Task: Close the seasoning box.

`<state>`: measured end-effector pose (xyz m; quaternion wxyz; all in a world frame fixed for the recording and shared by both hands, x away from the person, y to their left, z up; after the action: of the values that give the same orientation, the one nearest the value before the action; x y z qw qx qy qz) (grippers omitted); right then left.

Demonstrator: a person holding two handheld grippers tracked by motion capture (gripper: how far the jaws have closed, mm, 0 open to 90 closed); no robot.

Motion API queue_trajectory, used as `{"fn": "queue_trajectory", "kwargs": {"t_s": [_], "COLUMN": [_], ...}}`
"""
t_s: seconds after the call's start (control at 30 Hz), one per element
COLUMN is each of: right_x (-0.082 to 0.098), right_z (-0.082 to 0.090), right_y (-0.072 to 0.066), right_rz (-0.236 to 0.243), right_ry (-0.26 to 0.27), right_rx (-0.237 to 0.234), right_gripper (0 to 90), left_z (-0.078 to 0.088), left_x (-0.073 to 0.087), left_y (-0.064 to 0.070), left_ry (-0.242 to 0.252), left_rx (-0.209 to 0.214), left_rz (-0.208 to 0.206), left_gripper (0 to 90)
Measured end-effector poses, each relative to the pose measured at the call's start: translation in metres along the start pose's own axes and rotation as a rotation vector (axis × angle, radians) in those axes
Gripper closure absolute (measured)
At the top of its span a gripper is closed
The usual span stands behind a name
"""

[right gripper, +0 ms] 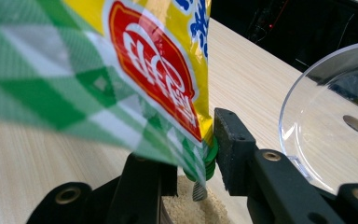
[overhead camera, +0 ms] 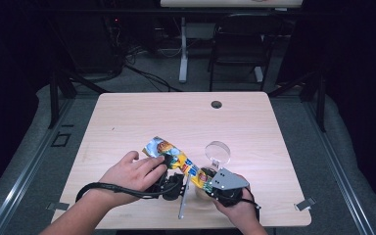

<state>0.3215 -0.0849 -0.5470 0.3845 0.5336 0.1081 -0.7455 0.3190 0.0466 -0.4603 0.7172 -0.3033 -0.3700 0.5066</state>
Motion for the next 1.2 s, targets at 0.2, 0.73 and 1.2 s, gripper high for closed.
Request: {"fn": "queue_trajectory", "kwargs": {"t_s": [0.2,0.73,1.2], "right_x": [-0.001,-0.001,-0.002], "right_z": [0.000,0.000,-0.001], "right_y": [0.000,0.002,0.000], "right_rz": [0.000,-0.004,0.001], "right_ry": [0.004,0.009,0.010], "right_rx": [0.003,0.008,0.010], "right_gripper": [71.6,71.6,71.6], "left_z": [-0.002,-0.006,-0.011], "left_x": [0.002,0.007,0.012], "left_y": [0.005,0.019,0.030], "left_ry": [0.014,0.033,0.059], "left_rx": [0.013,0.055,0.080], "left_rz": [0.040,0.110,0.188], "left_gripper": [88.9,88.7,88.7]}}
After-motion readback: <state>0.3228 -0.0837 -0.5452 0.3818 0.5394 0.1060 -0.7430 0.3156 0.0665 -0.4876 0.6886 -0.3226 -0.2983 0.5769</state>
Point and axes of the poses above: each handheld gripper's, and its own axes: z roughly backward along the jaws, x roughly out of its underside, y roughly to its right, the point moved 9 cm from there along -z, roughly forward along the jaws, and after that the axes turned 3 degrees about x, right-handed, at the moved point
